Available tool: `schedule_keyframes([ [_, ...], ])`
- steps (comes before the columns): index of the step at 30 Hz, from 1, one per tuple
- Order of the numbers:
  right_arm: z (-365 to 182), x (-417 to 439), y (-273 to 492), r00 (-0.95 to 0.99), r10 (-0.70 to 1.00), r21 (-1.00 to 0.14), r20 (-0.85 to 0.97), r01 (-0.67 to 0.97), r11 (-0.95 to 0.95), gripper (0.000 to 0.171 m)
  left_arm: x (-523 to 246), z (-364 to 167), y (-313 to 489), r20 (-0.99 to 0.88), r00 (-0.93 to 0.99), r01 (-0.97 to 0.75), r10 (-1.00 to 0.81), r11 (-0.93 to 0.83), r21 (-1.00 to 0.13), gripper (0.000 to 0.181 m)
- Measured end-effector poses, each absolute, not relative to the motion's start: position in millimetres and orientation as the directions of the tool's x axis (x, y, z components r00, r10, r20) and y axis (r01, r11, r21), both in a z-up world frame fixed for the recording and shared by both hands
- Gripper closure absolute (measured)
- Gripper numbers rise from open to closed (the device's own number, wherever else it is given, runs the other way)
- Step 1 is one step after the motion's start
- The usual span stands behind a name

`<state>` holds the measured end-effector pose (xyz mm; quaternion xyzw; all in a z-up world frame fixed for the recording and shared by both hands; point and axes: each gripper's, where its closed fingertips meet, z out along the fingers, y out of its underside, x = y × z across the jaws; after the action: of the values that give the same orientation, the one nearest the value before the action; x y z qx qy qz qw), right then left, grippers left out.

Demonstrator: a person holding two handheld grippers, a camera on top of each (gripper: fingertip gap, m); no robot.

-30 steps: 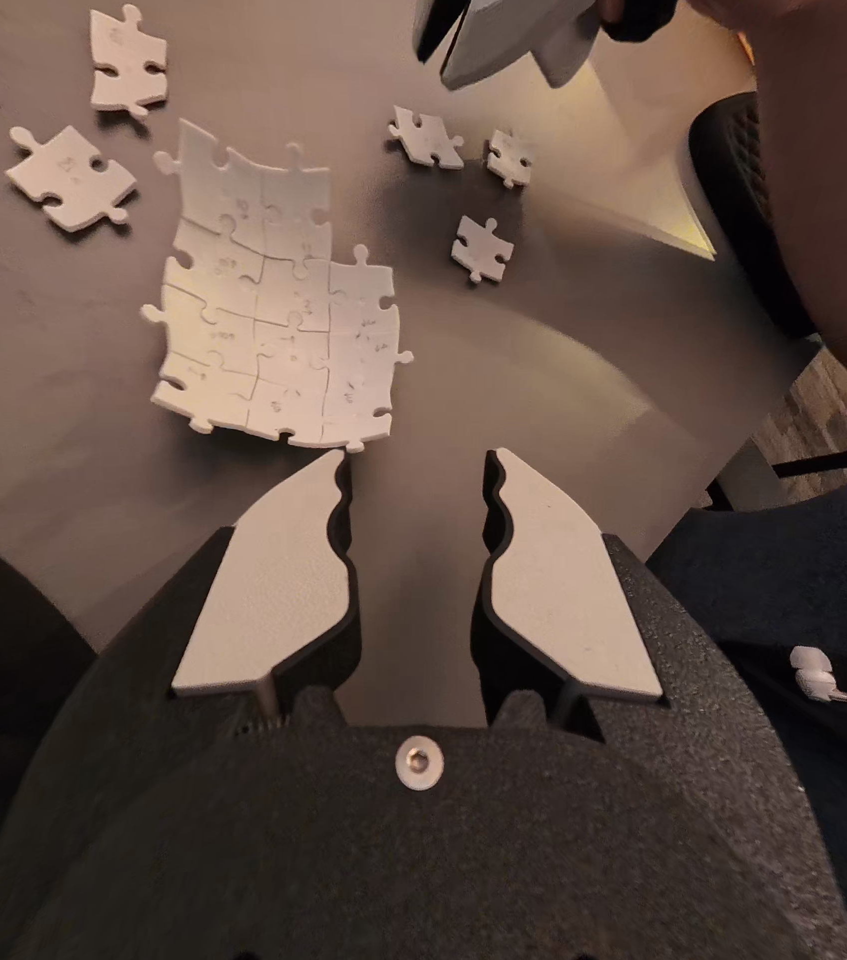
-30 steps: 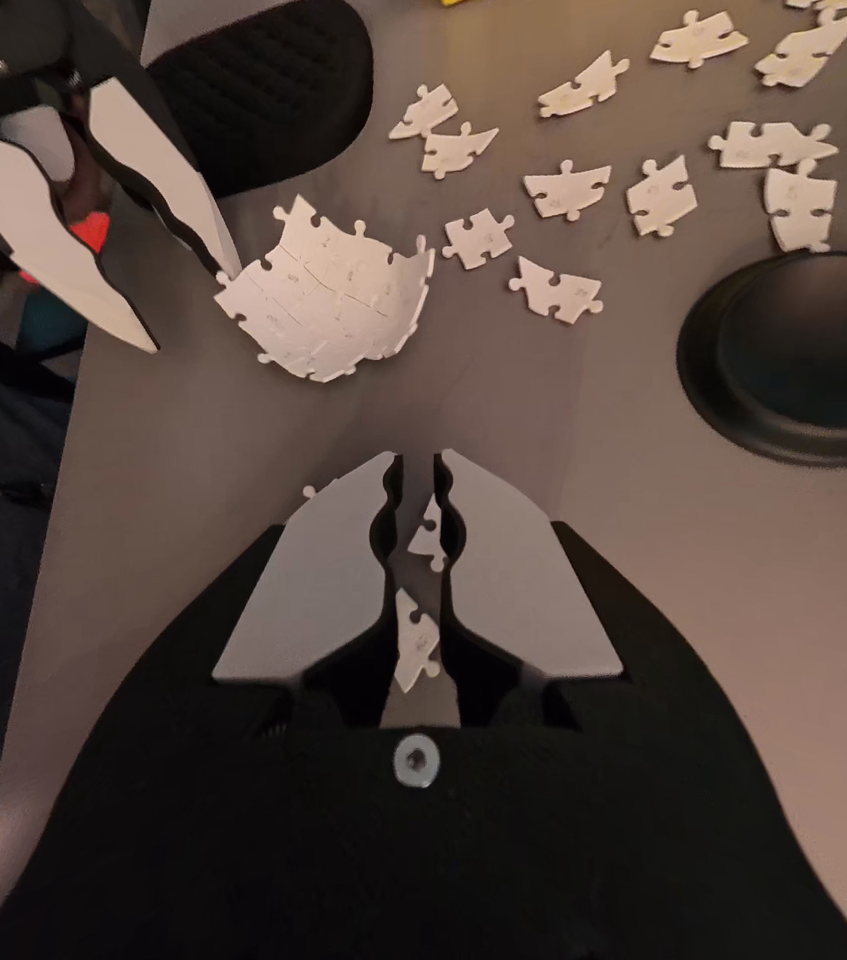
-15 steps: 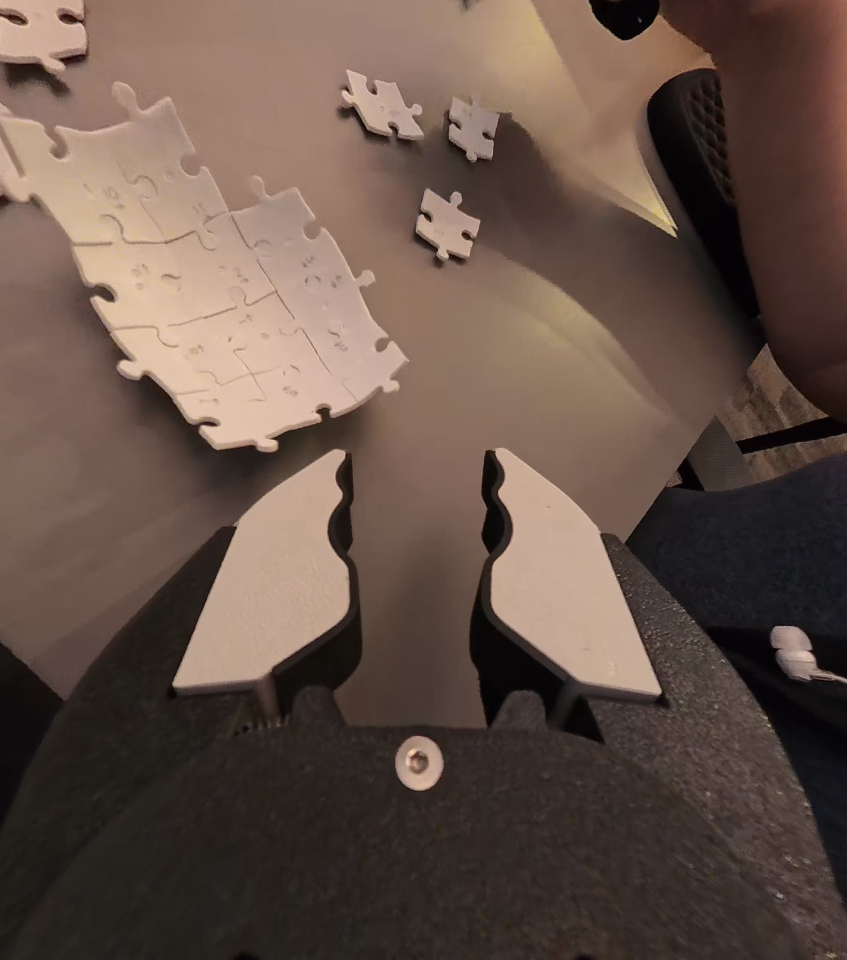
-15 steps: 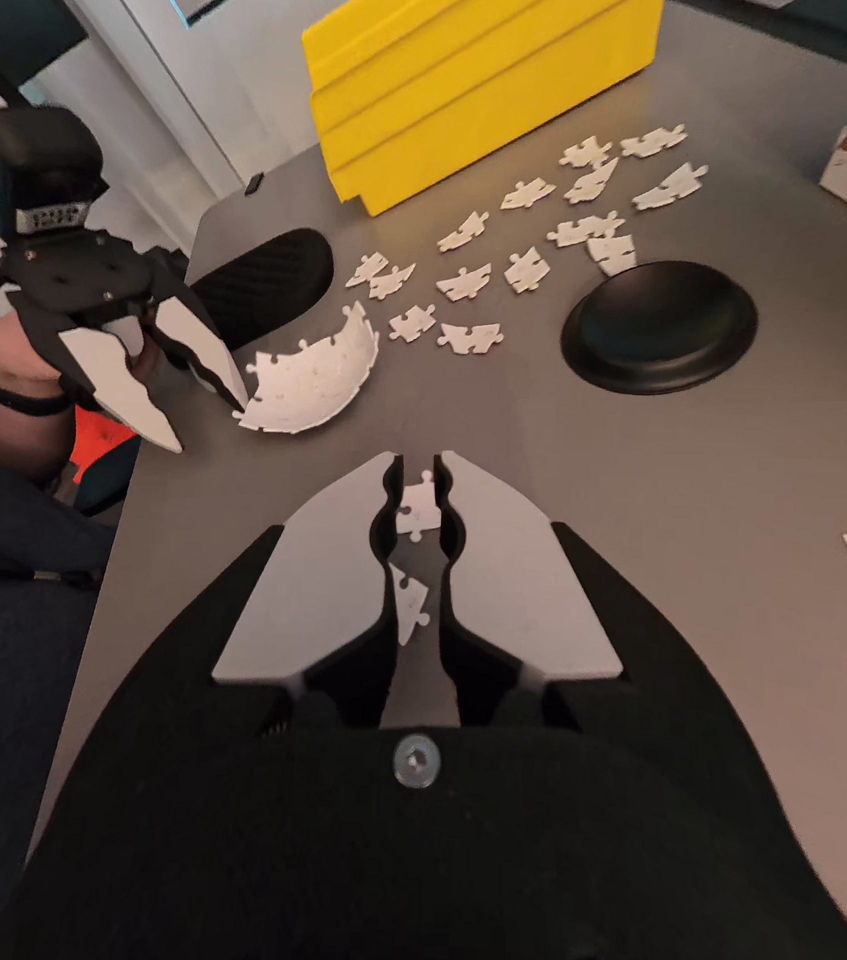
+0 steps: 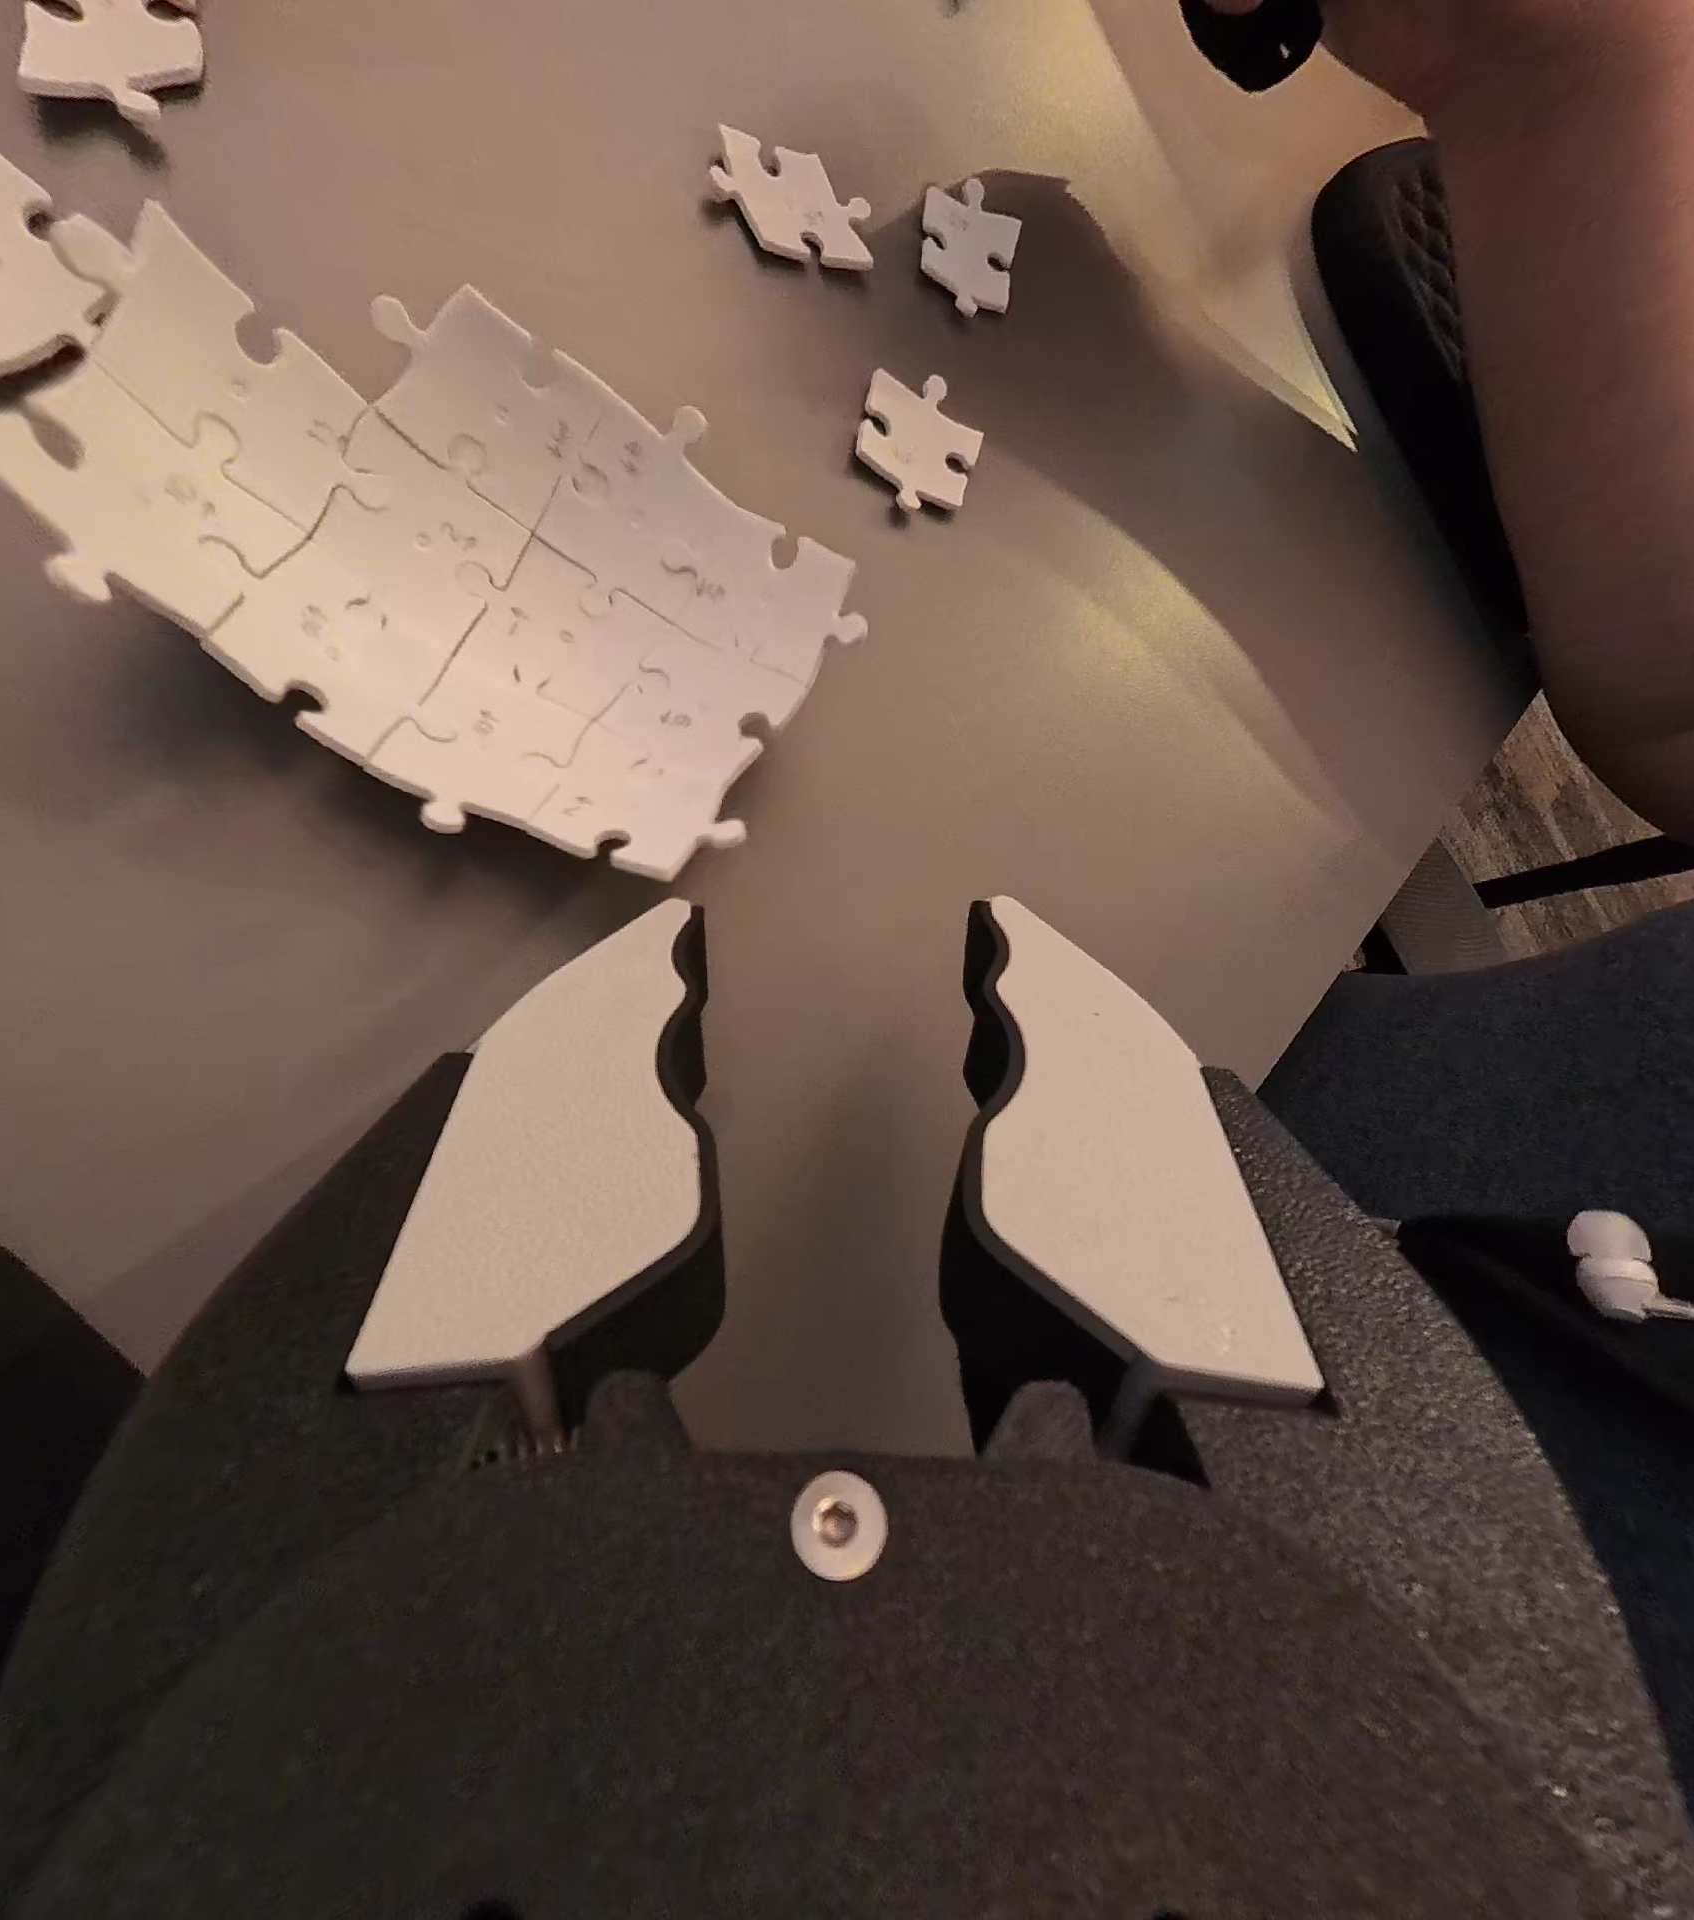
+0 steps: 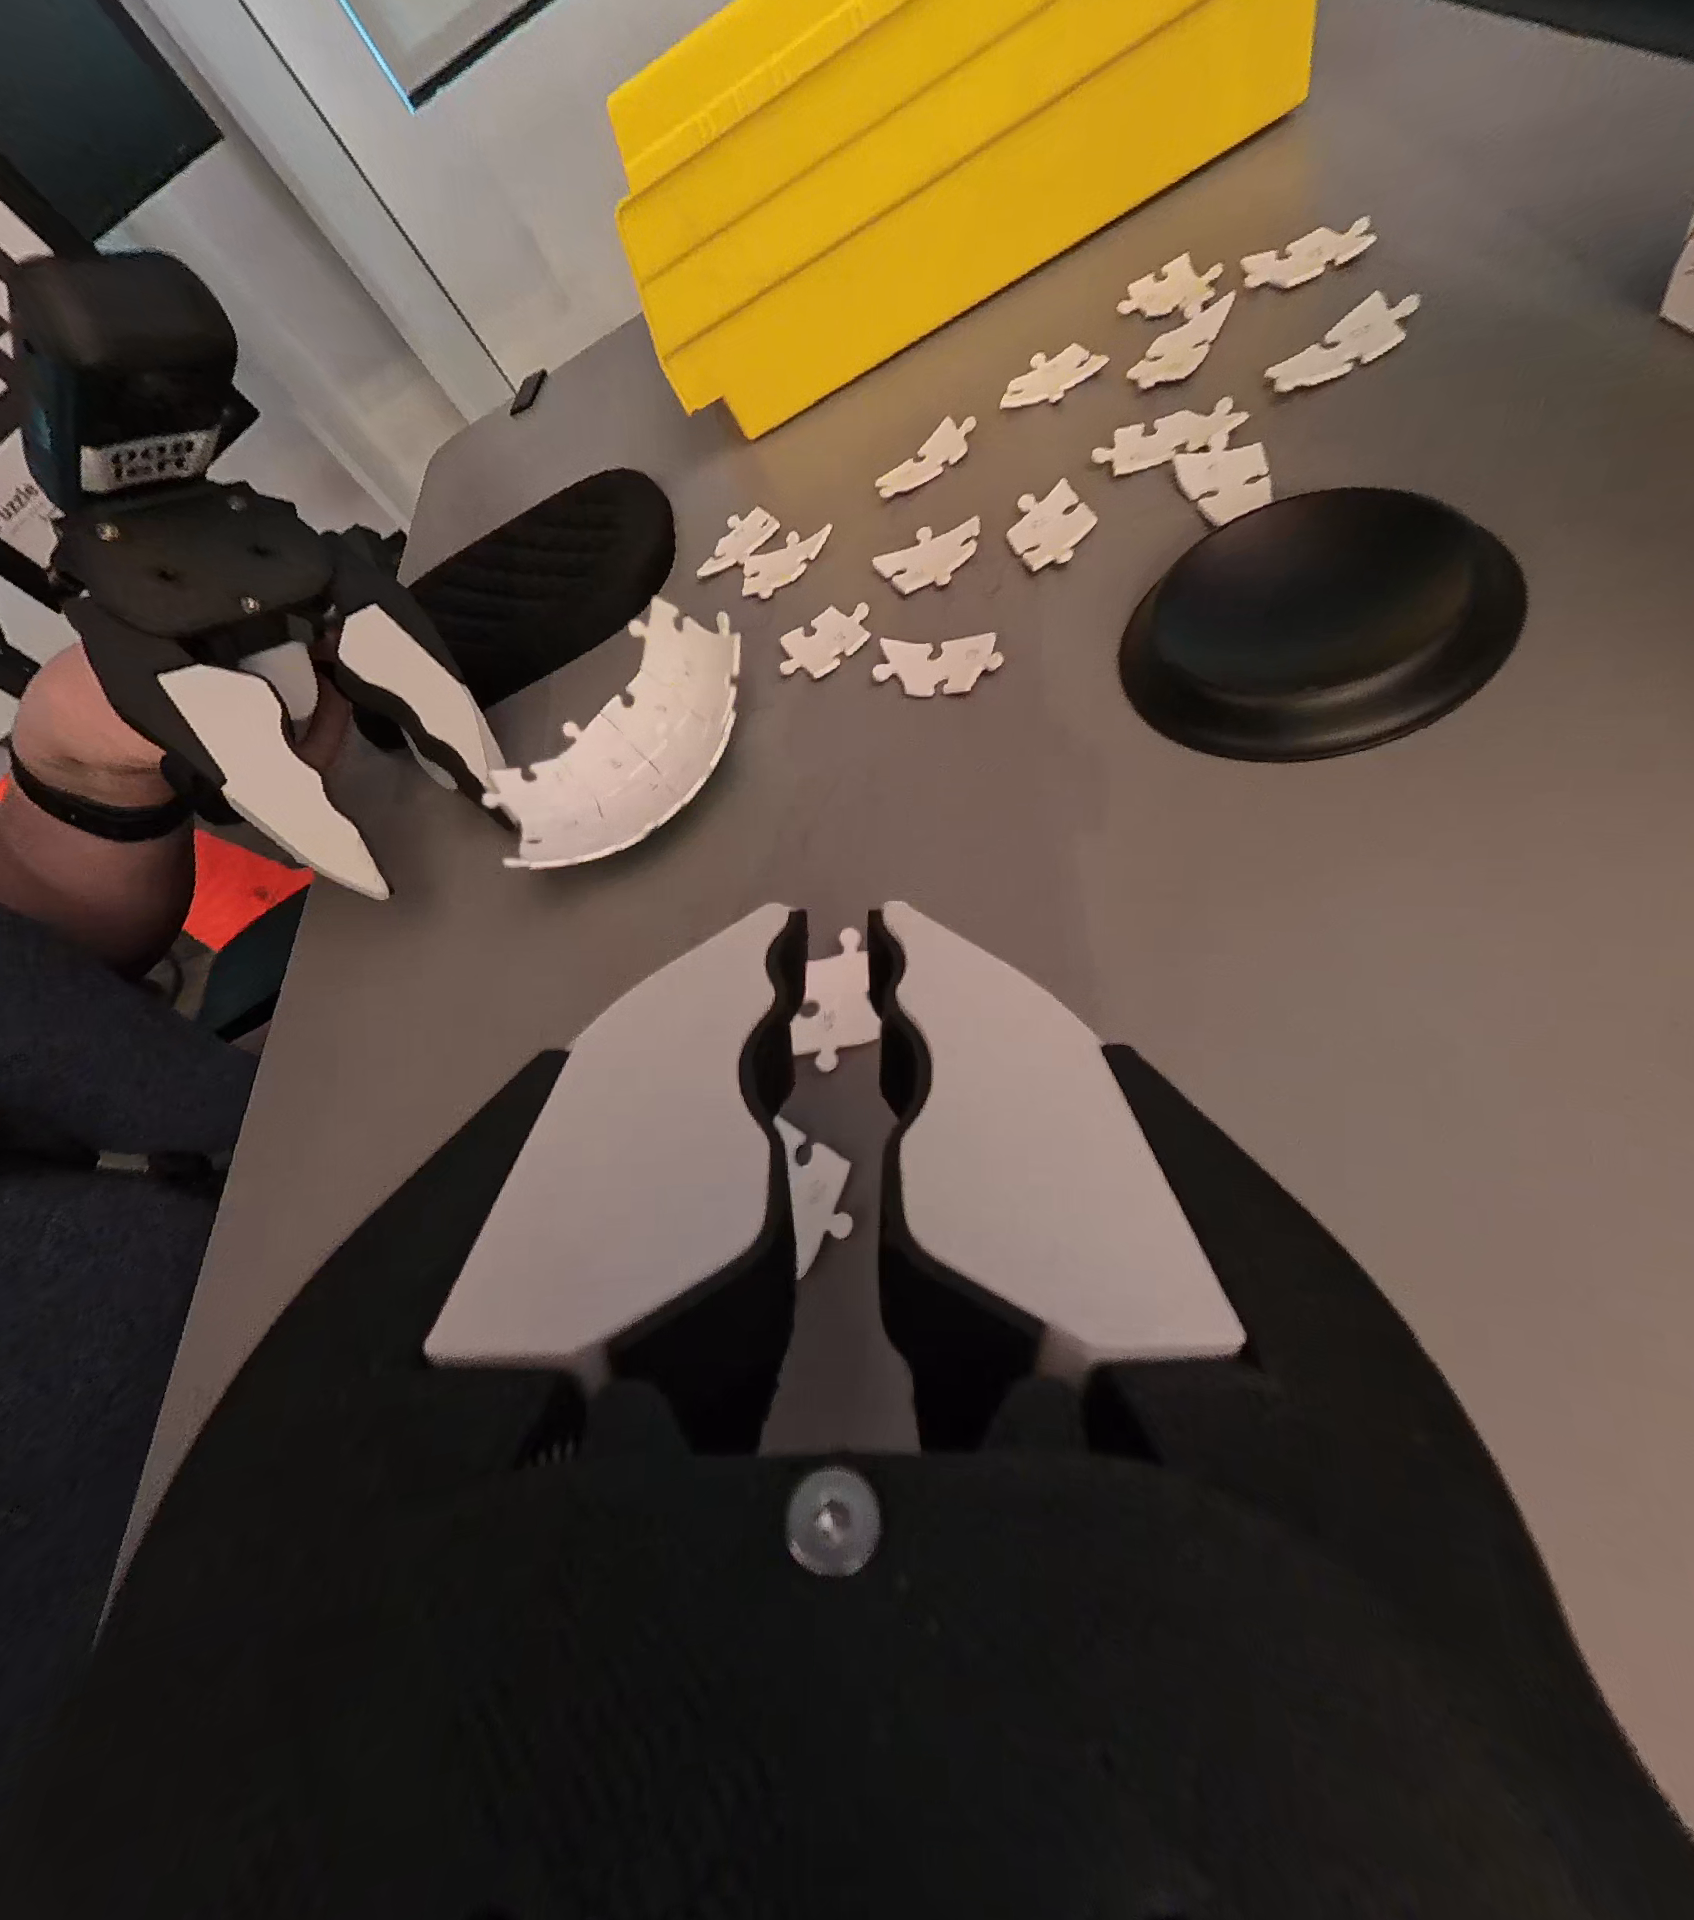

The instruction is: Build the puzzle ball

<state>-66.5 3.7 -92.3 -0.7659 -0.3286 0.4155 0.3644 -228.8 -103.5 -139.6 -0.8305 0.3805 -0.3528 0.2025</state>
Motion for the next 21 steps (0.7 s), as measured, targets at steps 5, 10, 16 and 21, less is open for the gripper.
schedule_keyframes([
  [5, -101, -91, -15, 0.357, 0.828, -0.797, -0.432, 0.278, -0.535, 0.156, -239, -140, -98, 0.419, 0.483, -0.487, -0.769, -0.634, -0.601, 0.133],
  [10, -113, -139, -31, 0.306, 0.922, -0.796, -0.236, 0.483, -0.364, 0.155, -254, -133, -80, 0.429, 0.513, -0.439, -0.743, -0.657, -0.613, 0.133],
  [16, -129, -158, -15, 0.229, 0.973, -0.689, -0.032, 0.701, -0.187, 0.154, -260, -136, -58, 0.369, 0.536, -0.452, -0.759, -0.627, -0.634, 0.134],
  [21, -132, -171, -19, 0.05, 0.997, -0.665, -0.058, 0.743, -0.076, 0.154, -254, -133, -52, 0.405, 0.527, -0.426, -0.747, -0.645, -0.634, 0.134],
])
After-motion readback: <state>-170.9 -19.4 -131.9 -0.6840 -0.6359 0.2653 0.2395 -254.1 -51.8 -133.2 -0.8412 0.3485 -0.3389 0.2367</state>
